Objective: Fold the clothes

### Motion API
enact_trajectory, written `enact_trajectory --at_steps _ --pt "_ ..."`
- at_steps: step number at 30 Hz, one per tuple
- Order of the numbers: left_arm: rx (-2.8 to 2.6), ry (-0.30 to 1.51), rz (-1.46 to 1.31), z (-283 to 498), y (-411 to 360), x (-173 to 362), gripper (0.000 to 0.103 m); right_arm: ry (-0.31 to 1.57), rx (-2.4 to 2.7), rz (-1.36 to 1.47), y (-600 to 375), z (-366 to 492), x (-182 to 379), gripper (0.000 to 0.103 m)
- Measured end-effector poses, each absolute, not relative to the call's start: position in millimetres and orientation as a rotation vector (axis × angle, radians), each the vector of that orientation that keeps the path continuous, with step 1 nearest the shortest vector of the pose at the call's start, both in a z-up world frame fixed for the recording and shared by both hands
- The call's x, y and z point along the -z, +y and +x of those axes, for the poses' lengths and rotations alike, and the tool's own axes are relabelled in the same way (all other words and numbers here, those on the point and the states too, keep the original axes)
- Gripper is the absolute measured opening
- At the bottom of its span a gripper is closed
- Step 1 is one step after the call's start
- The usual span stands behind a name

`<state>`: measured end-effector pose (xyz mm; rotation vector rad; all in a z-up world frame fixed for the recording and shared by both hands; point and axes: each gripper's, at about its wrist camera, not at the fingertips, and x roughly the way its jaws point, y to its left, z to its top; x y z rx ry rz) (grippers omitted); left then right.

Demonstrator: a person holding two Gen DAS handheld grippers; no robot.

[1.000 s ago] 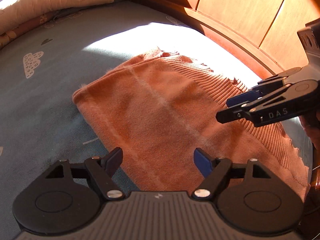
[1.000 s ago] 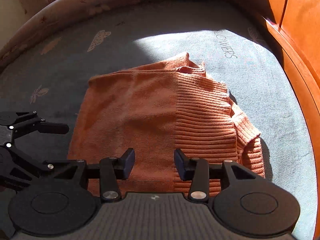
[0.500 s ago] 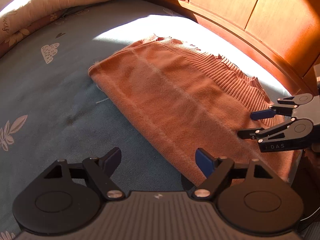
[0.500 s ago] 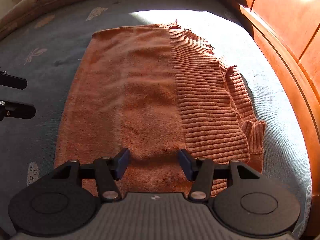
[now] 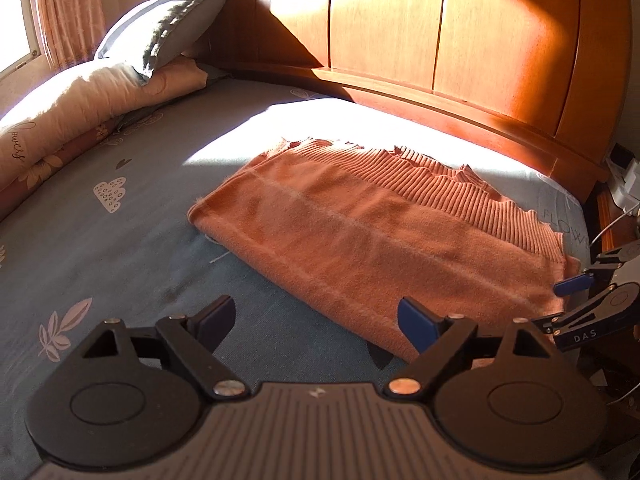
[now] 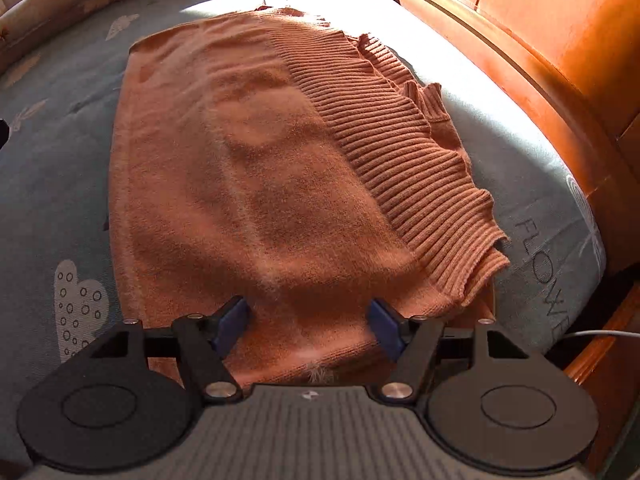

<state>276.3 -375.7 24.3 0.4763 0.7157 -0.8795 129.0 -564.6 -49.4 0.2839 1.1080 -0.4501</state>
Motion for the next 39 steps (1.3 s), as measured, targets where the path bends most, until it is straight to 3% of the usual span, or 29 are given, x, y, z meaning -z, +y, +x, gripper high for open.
enact_trajectory --at_steps 6,12,15,18,22,26,31,35,39 --pt "0.894 0.69 0.488 256 -363 -24 0.094 1.036 0.463 0.247 -543 121 28 0.075" --pt "0.873 0.712 0.506 245 -361 -11 0.094 1.103 0.441 0.234 -539 133 60 0.075" --pt "0.85 0.726 0.506 241 -360 -5 0.094 1.099 0.413 0.208 -523 118 50 0.082" --pt "0.81 0.729 0.509 237 -360 -7 0.094 1.072 0.358 0.211 -513 126 41 0.083" --pt "0.766 0.703 0.473 234 -356 -21 0.094 1.131 0.267 0.133 -497 142 53 0.084" --pt "0.733 0.612 0.478 228 -353 -36 0.094 1.065 0.289 0.119 -521 157 40 0.084" --pt "0.716 0.559 0.415 218 -350 -55 0.094 1.017 0.351 0.103 -560 178 36 0.096" --pt "0.689 0.546 0.37 213 -350 -80 0.094 1.17 0.389 0.18 -594 177 63 0.096" --pt "0.644 0.542 0.362 218 -345 -119 0.094 1.215 0.4 0.249 -587 179 26 0.096"
